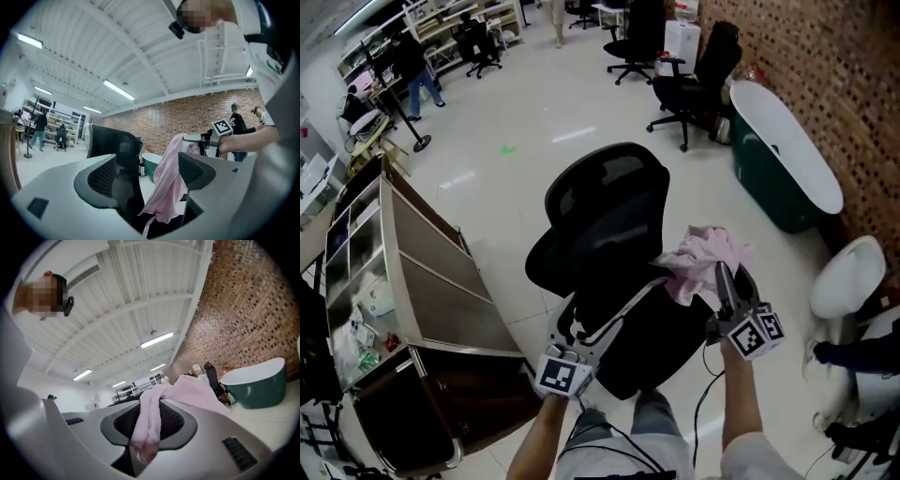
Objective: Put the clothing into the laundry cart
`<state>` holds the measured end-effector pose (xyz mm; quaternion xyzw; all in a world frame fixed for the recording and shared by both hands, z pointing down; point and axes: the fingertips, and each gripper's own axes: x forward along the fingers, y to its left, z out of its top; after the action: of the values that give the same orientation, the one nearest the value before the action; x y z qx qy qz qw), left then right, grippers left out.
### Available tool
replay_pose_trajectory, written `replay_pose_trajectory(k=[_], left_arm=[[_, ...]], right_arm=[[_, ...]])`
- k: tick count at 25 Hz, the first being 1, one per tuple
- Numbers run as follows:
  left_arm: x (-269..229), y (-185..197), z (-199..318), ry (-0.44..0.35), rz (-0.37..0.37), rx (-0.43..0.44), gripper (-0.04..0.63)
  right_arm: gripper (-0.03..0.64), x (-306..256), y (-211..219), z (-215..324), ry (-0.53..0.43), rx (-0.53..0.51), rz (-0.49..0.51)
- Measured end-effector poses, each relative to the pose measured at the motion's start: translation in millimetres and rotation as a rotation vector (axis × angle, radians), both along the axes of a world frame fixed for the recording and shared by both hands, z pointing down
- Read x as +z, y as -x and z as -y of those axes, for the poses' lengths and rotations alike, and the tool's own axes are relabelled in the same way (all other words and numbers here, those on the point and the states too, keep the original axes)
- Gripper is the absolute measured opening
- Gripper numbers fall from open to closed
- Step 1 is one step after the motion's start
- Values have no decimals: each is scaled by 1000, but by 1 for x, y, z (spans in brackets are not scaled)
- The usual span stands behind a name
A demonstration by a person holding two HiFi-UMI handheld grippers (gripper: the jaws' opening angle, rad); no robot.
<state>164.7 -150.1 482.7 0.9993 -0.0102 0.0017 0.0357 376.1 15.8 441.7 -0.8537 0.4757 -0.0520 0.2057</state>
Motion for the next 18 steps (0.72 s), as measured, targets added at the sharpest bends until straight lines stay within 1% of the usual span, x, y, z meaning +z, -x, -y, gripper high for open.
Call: replay_pose_trajectory(k=[2,5,8,11,13,15,18], left_arm=[[-17,7,2,-7,-16,-3,397],[-22,23,14,-75,-52,-31,397],[-38,35,21,-77,-74,-61,397],[-48,47,25,-79,-88,-87,397],[-57,56,27,-85,-108,-107,397],[-66,65,29,-91,-122,-123,397],[-71,80,35,-98,-120,-155,397]], right_arm=[[115,-51,11,-8,-81,-10,-67],[115,-118,28,-16,-176,-38,-159],[115,-166,42,-17,-211,-51,-226],[115,-199,52,-12,-253,-89,-264],[114,-219,60,-4,-299,-141,-280],[113,-244,74,6,-368,-233,-303],[112,-297,97,11,-465,-332,-383]])
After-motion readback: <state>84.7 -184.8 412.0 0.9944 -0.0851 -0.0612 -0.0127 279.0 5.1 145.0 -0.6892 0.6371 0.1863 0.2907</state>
